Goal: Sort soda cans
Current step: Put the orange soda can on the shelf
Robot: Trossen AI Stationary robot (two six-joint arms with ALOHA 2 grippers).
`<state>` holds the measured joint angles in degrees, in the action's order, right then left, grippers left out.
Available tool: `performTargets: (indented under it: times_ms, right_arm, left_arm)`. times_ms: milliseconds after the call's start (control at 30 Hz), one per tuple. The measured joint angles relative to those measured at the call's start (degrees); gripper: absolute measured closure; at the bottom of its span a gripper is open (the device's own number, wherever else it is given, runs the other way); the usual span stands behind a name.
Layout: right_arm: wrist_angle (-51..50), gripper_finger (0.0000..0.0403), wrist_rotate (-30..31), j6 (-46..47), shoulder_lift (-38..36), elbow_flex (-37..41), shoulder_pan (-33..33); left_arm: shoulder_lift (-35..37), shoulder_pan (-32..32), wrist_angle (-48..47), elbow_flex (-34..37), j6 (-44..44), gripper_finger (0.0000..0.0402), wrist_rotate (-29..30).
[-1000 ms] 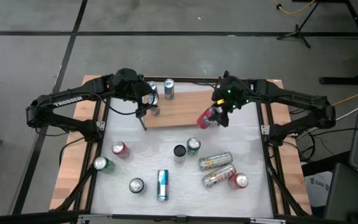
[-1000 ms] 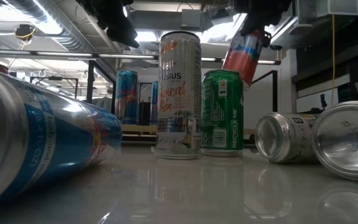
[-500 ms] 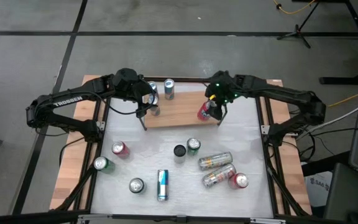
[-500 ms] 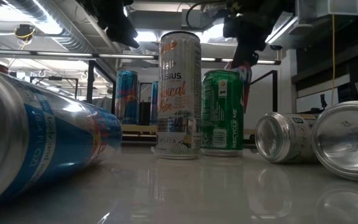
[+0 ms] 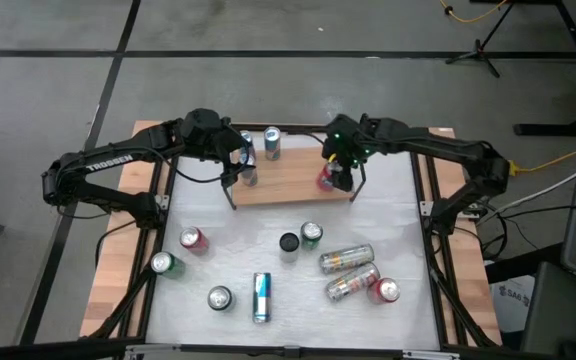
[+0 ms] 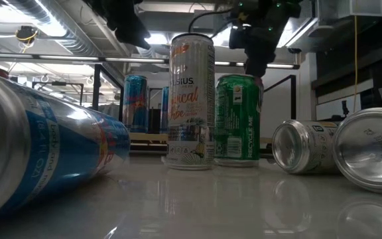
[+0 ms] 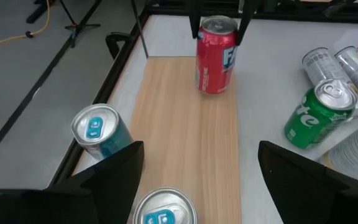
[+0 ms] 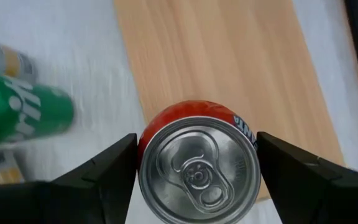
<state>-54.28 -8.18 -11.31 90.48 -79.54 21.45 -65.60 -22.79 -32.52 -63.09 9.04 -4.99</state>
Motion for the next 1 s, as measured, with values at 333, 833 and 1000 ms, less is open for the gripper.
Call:
performTargets:
  times_ms: [333,833,1000]
  right_arm:
    - [-8.48,0.0114,0.25,-1.08,1.41,-2.42,-0.04]
    - [-10.25,0.0114,1.77,-2.62,1.41,-2.42,-0.04]
    - [-10.21,0.0114,1.79,-2.61,1.41,-2.41,-0.04]
  left_arm:
    - [0.0,0.0,0.1,0.0,-0.09,0.0096,-0.01]
    - [0.0,0.0,0.1,0.0,-0.09,0.0096,0.0]
    - [0.0,0.0,0.1,0.0,-0.09,0.0096,0.0]
